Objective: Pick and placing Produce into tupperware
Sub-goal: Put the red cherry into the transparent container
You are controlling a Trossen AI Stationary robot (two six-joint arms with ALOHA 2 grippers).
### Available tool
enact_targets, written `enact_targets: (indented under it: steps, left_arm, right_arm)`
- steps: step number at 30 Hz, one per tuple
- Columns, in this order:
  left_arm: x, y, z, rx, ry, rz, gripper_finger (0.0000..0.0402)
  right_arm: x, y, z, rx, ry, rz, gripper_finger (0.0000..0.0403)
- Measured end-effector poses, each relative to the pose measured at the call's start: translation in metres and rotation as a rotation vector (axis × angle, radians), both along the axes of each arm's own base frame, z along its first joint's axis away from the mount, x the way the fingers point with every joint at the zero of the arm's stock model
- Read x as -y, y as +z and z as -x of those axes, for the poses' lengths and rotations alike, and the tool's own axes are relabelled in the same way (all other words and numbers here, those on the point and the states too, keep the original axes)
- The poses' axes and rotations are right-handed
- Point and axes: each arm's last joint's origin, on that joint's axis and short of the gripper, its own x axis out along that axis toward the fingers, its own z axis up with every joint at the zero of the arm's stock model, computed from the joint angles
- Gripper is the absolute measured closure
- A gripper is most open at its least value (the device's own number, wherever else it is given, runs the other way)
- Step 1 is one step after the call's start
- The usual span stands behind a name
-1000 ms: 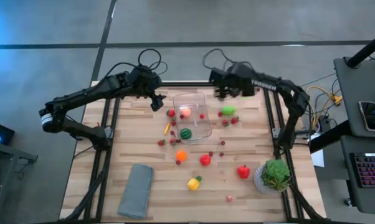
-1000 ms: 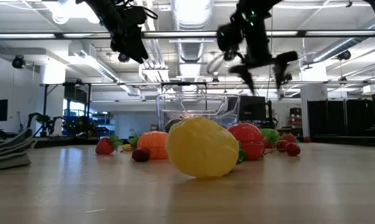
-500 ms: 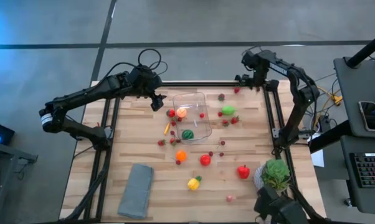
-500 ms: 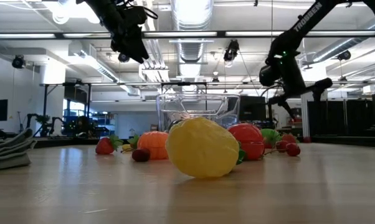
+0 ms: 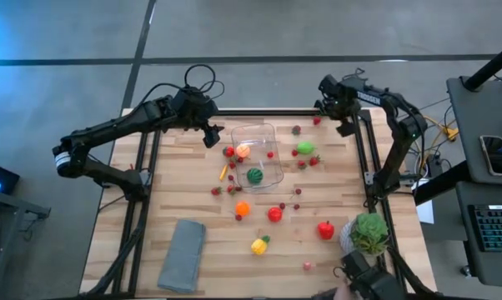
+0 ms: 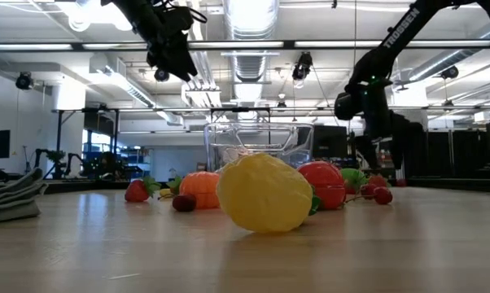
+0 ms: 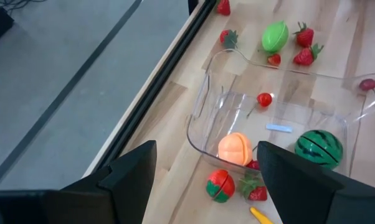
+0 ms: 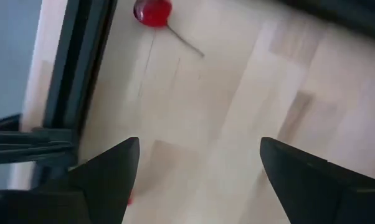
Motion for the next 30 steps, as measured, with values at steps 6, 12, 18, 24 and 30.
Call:
enact_targets:
  steps: [6,12,18,24,30]
  left_arm:
    - [0.000,0.000,0.000,0.005,0.000,-0.003,0.0139]
    - [0.000,0.000,0.000,0.004,0.000,-0.002,0.0139]
    - [0.000,0.001,-0.001,0.007,-0.002,-0.005,0.0139]
    - [-0.002,0.004,-0.003,0.049,-0.004,-0.030,0.0139]
    - [-0.001,0.003,-0.002,0.040,-0.001,-0.020,0.0139]
  right_arm:
    - [-0.002,-0.004,-0.009,0.050,-0.136,0.047,0.0076]
    - [-0.006,0.015,-0.027,-0.015,0.176,0.130,0.0083]
    - [-0.001,0.056,-0.044,0.002,0.685,0.220,0.0100]
    - [-0.005,0.093,-0.070,-0.138,0.905,0.379,0.0106]
    - [0.002,0.094,-0.045,-0.274,0.461,0.392,0.0105]
